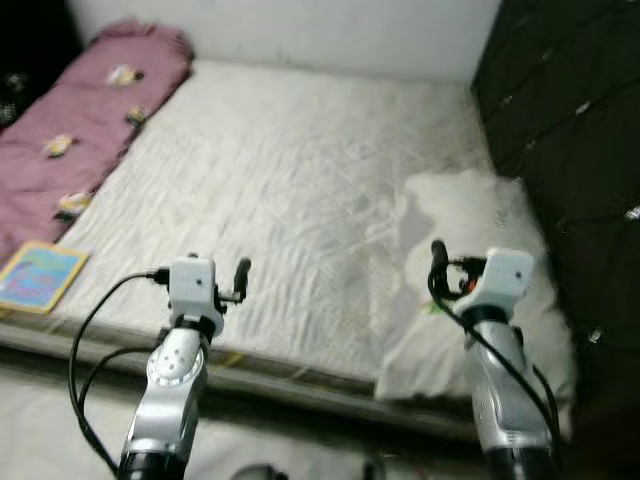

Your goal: Clean up the room

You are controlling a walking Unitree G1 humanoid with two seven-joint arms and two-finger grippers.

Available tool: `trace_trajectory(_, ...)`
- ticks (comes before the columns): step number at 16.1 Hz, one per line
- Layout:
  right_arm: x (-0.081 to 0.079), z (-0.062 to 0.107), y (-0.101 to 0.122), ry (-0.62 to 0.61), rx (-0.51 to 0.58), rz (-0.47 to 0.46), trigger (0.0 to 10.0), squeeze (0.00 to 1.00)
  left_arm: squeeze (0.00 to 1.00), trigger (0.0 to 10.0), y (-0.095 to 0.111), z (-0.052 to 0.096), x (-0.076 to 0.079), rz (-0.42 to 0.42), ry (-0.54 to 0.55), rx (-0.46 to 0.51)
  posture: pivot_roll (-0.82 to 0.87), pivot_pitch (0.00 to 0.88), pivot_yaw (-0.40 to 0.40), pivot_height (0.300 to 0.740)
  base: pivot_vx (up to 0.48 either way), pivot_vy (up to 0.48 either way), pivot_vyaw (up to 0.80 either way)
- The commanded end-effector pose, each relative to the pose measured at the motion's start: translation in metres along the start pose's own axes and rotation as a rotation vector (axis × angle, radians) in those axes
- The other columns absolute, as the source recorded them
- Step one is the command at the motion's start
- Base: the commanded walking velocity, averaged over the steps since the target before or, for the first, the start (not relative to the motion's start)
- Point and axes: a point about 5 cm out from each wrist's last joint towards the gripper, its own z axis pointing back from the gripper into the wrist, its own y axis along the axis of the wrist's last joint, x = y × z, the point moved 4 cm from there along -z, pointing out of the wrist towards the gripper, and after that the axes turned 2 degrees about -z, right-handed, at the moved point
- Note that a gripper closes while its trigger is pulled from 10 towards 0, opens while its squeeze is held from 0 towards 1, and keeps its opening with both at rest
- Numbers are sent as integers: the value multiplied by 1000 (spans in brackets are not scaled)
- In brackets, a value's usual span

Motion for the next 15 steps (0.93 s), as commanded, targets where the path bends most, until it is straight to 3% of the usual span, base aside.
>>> trace_trajectory(1,9,2,-10,-20,-54,9,10000,0,0,10000,1,0,6,2,-16,0,-80,64,38,740,0,319,0)
trace_trajectory(4,10,6,-16,-10,-80,-18,10000,0,0,10000,0,1,6,3,-16,-3,-80,68,36,740,0,315,0)
trace_trajectory(8,10,6,-16,-8,-78,-26,10000,0,0,10000,-1,2,7,6,-19,-6,-79,70,34,740,0,258,-800)
trace_trajectory(15,6,7,-12,35,-60,-33,10000,0,0,10000,-1,2,8,5,-25,-9,-78,72,35,740,0,338,0)
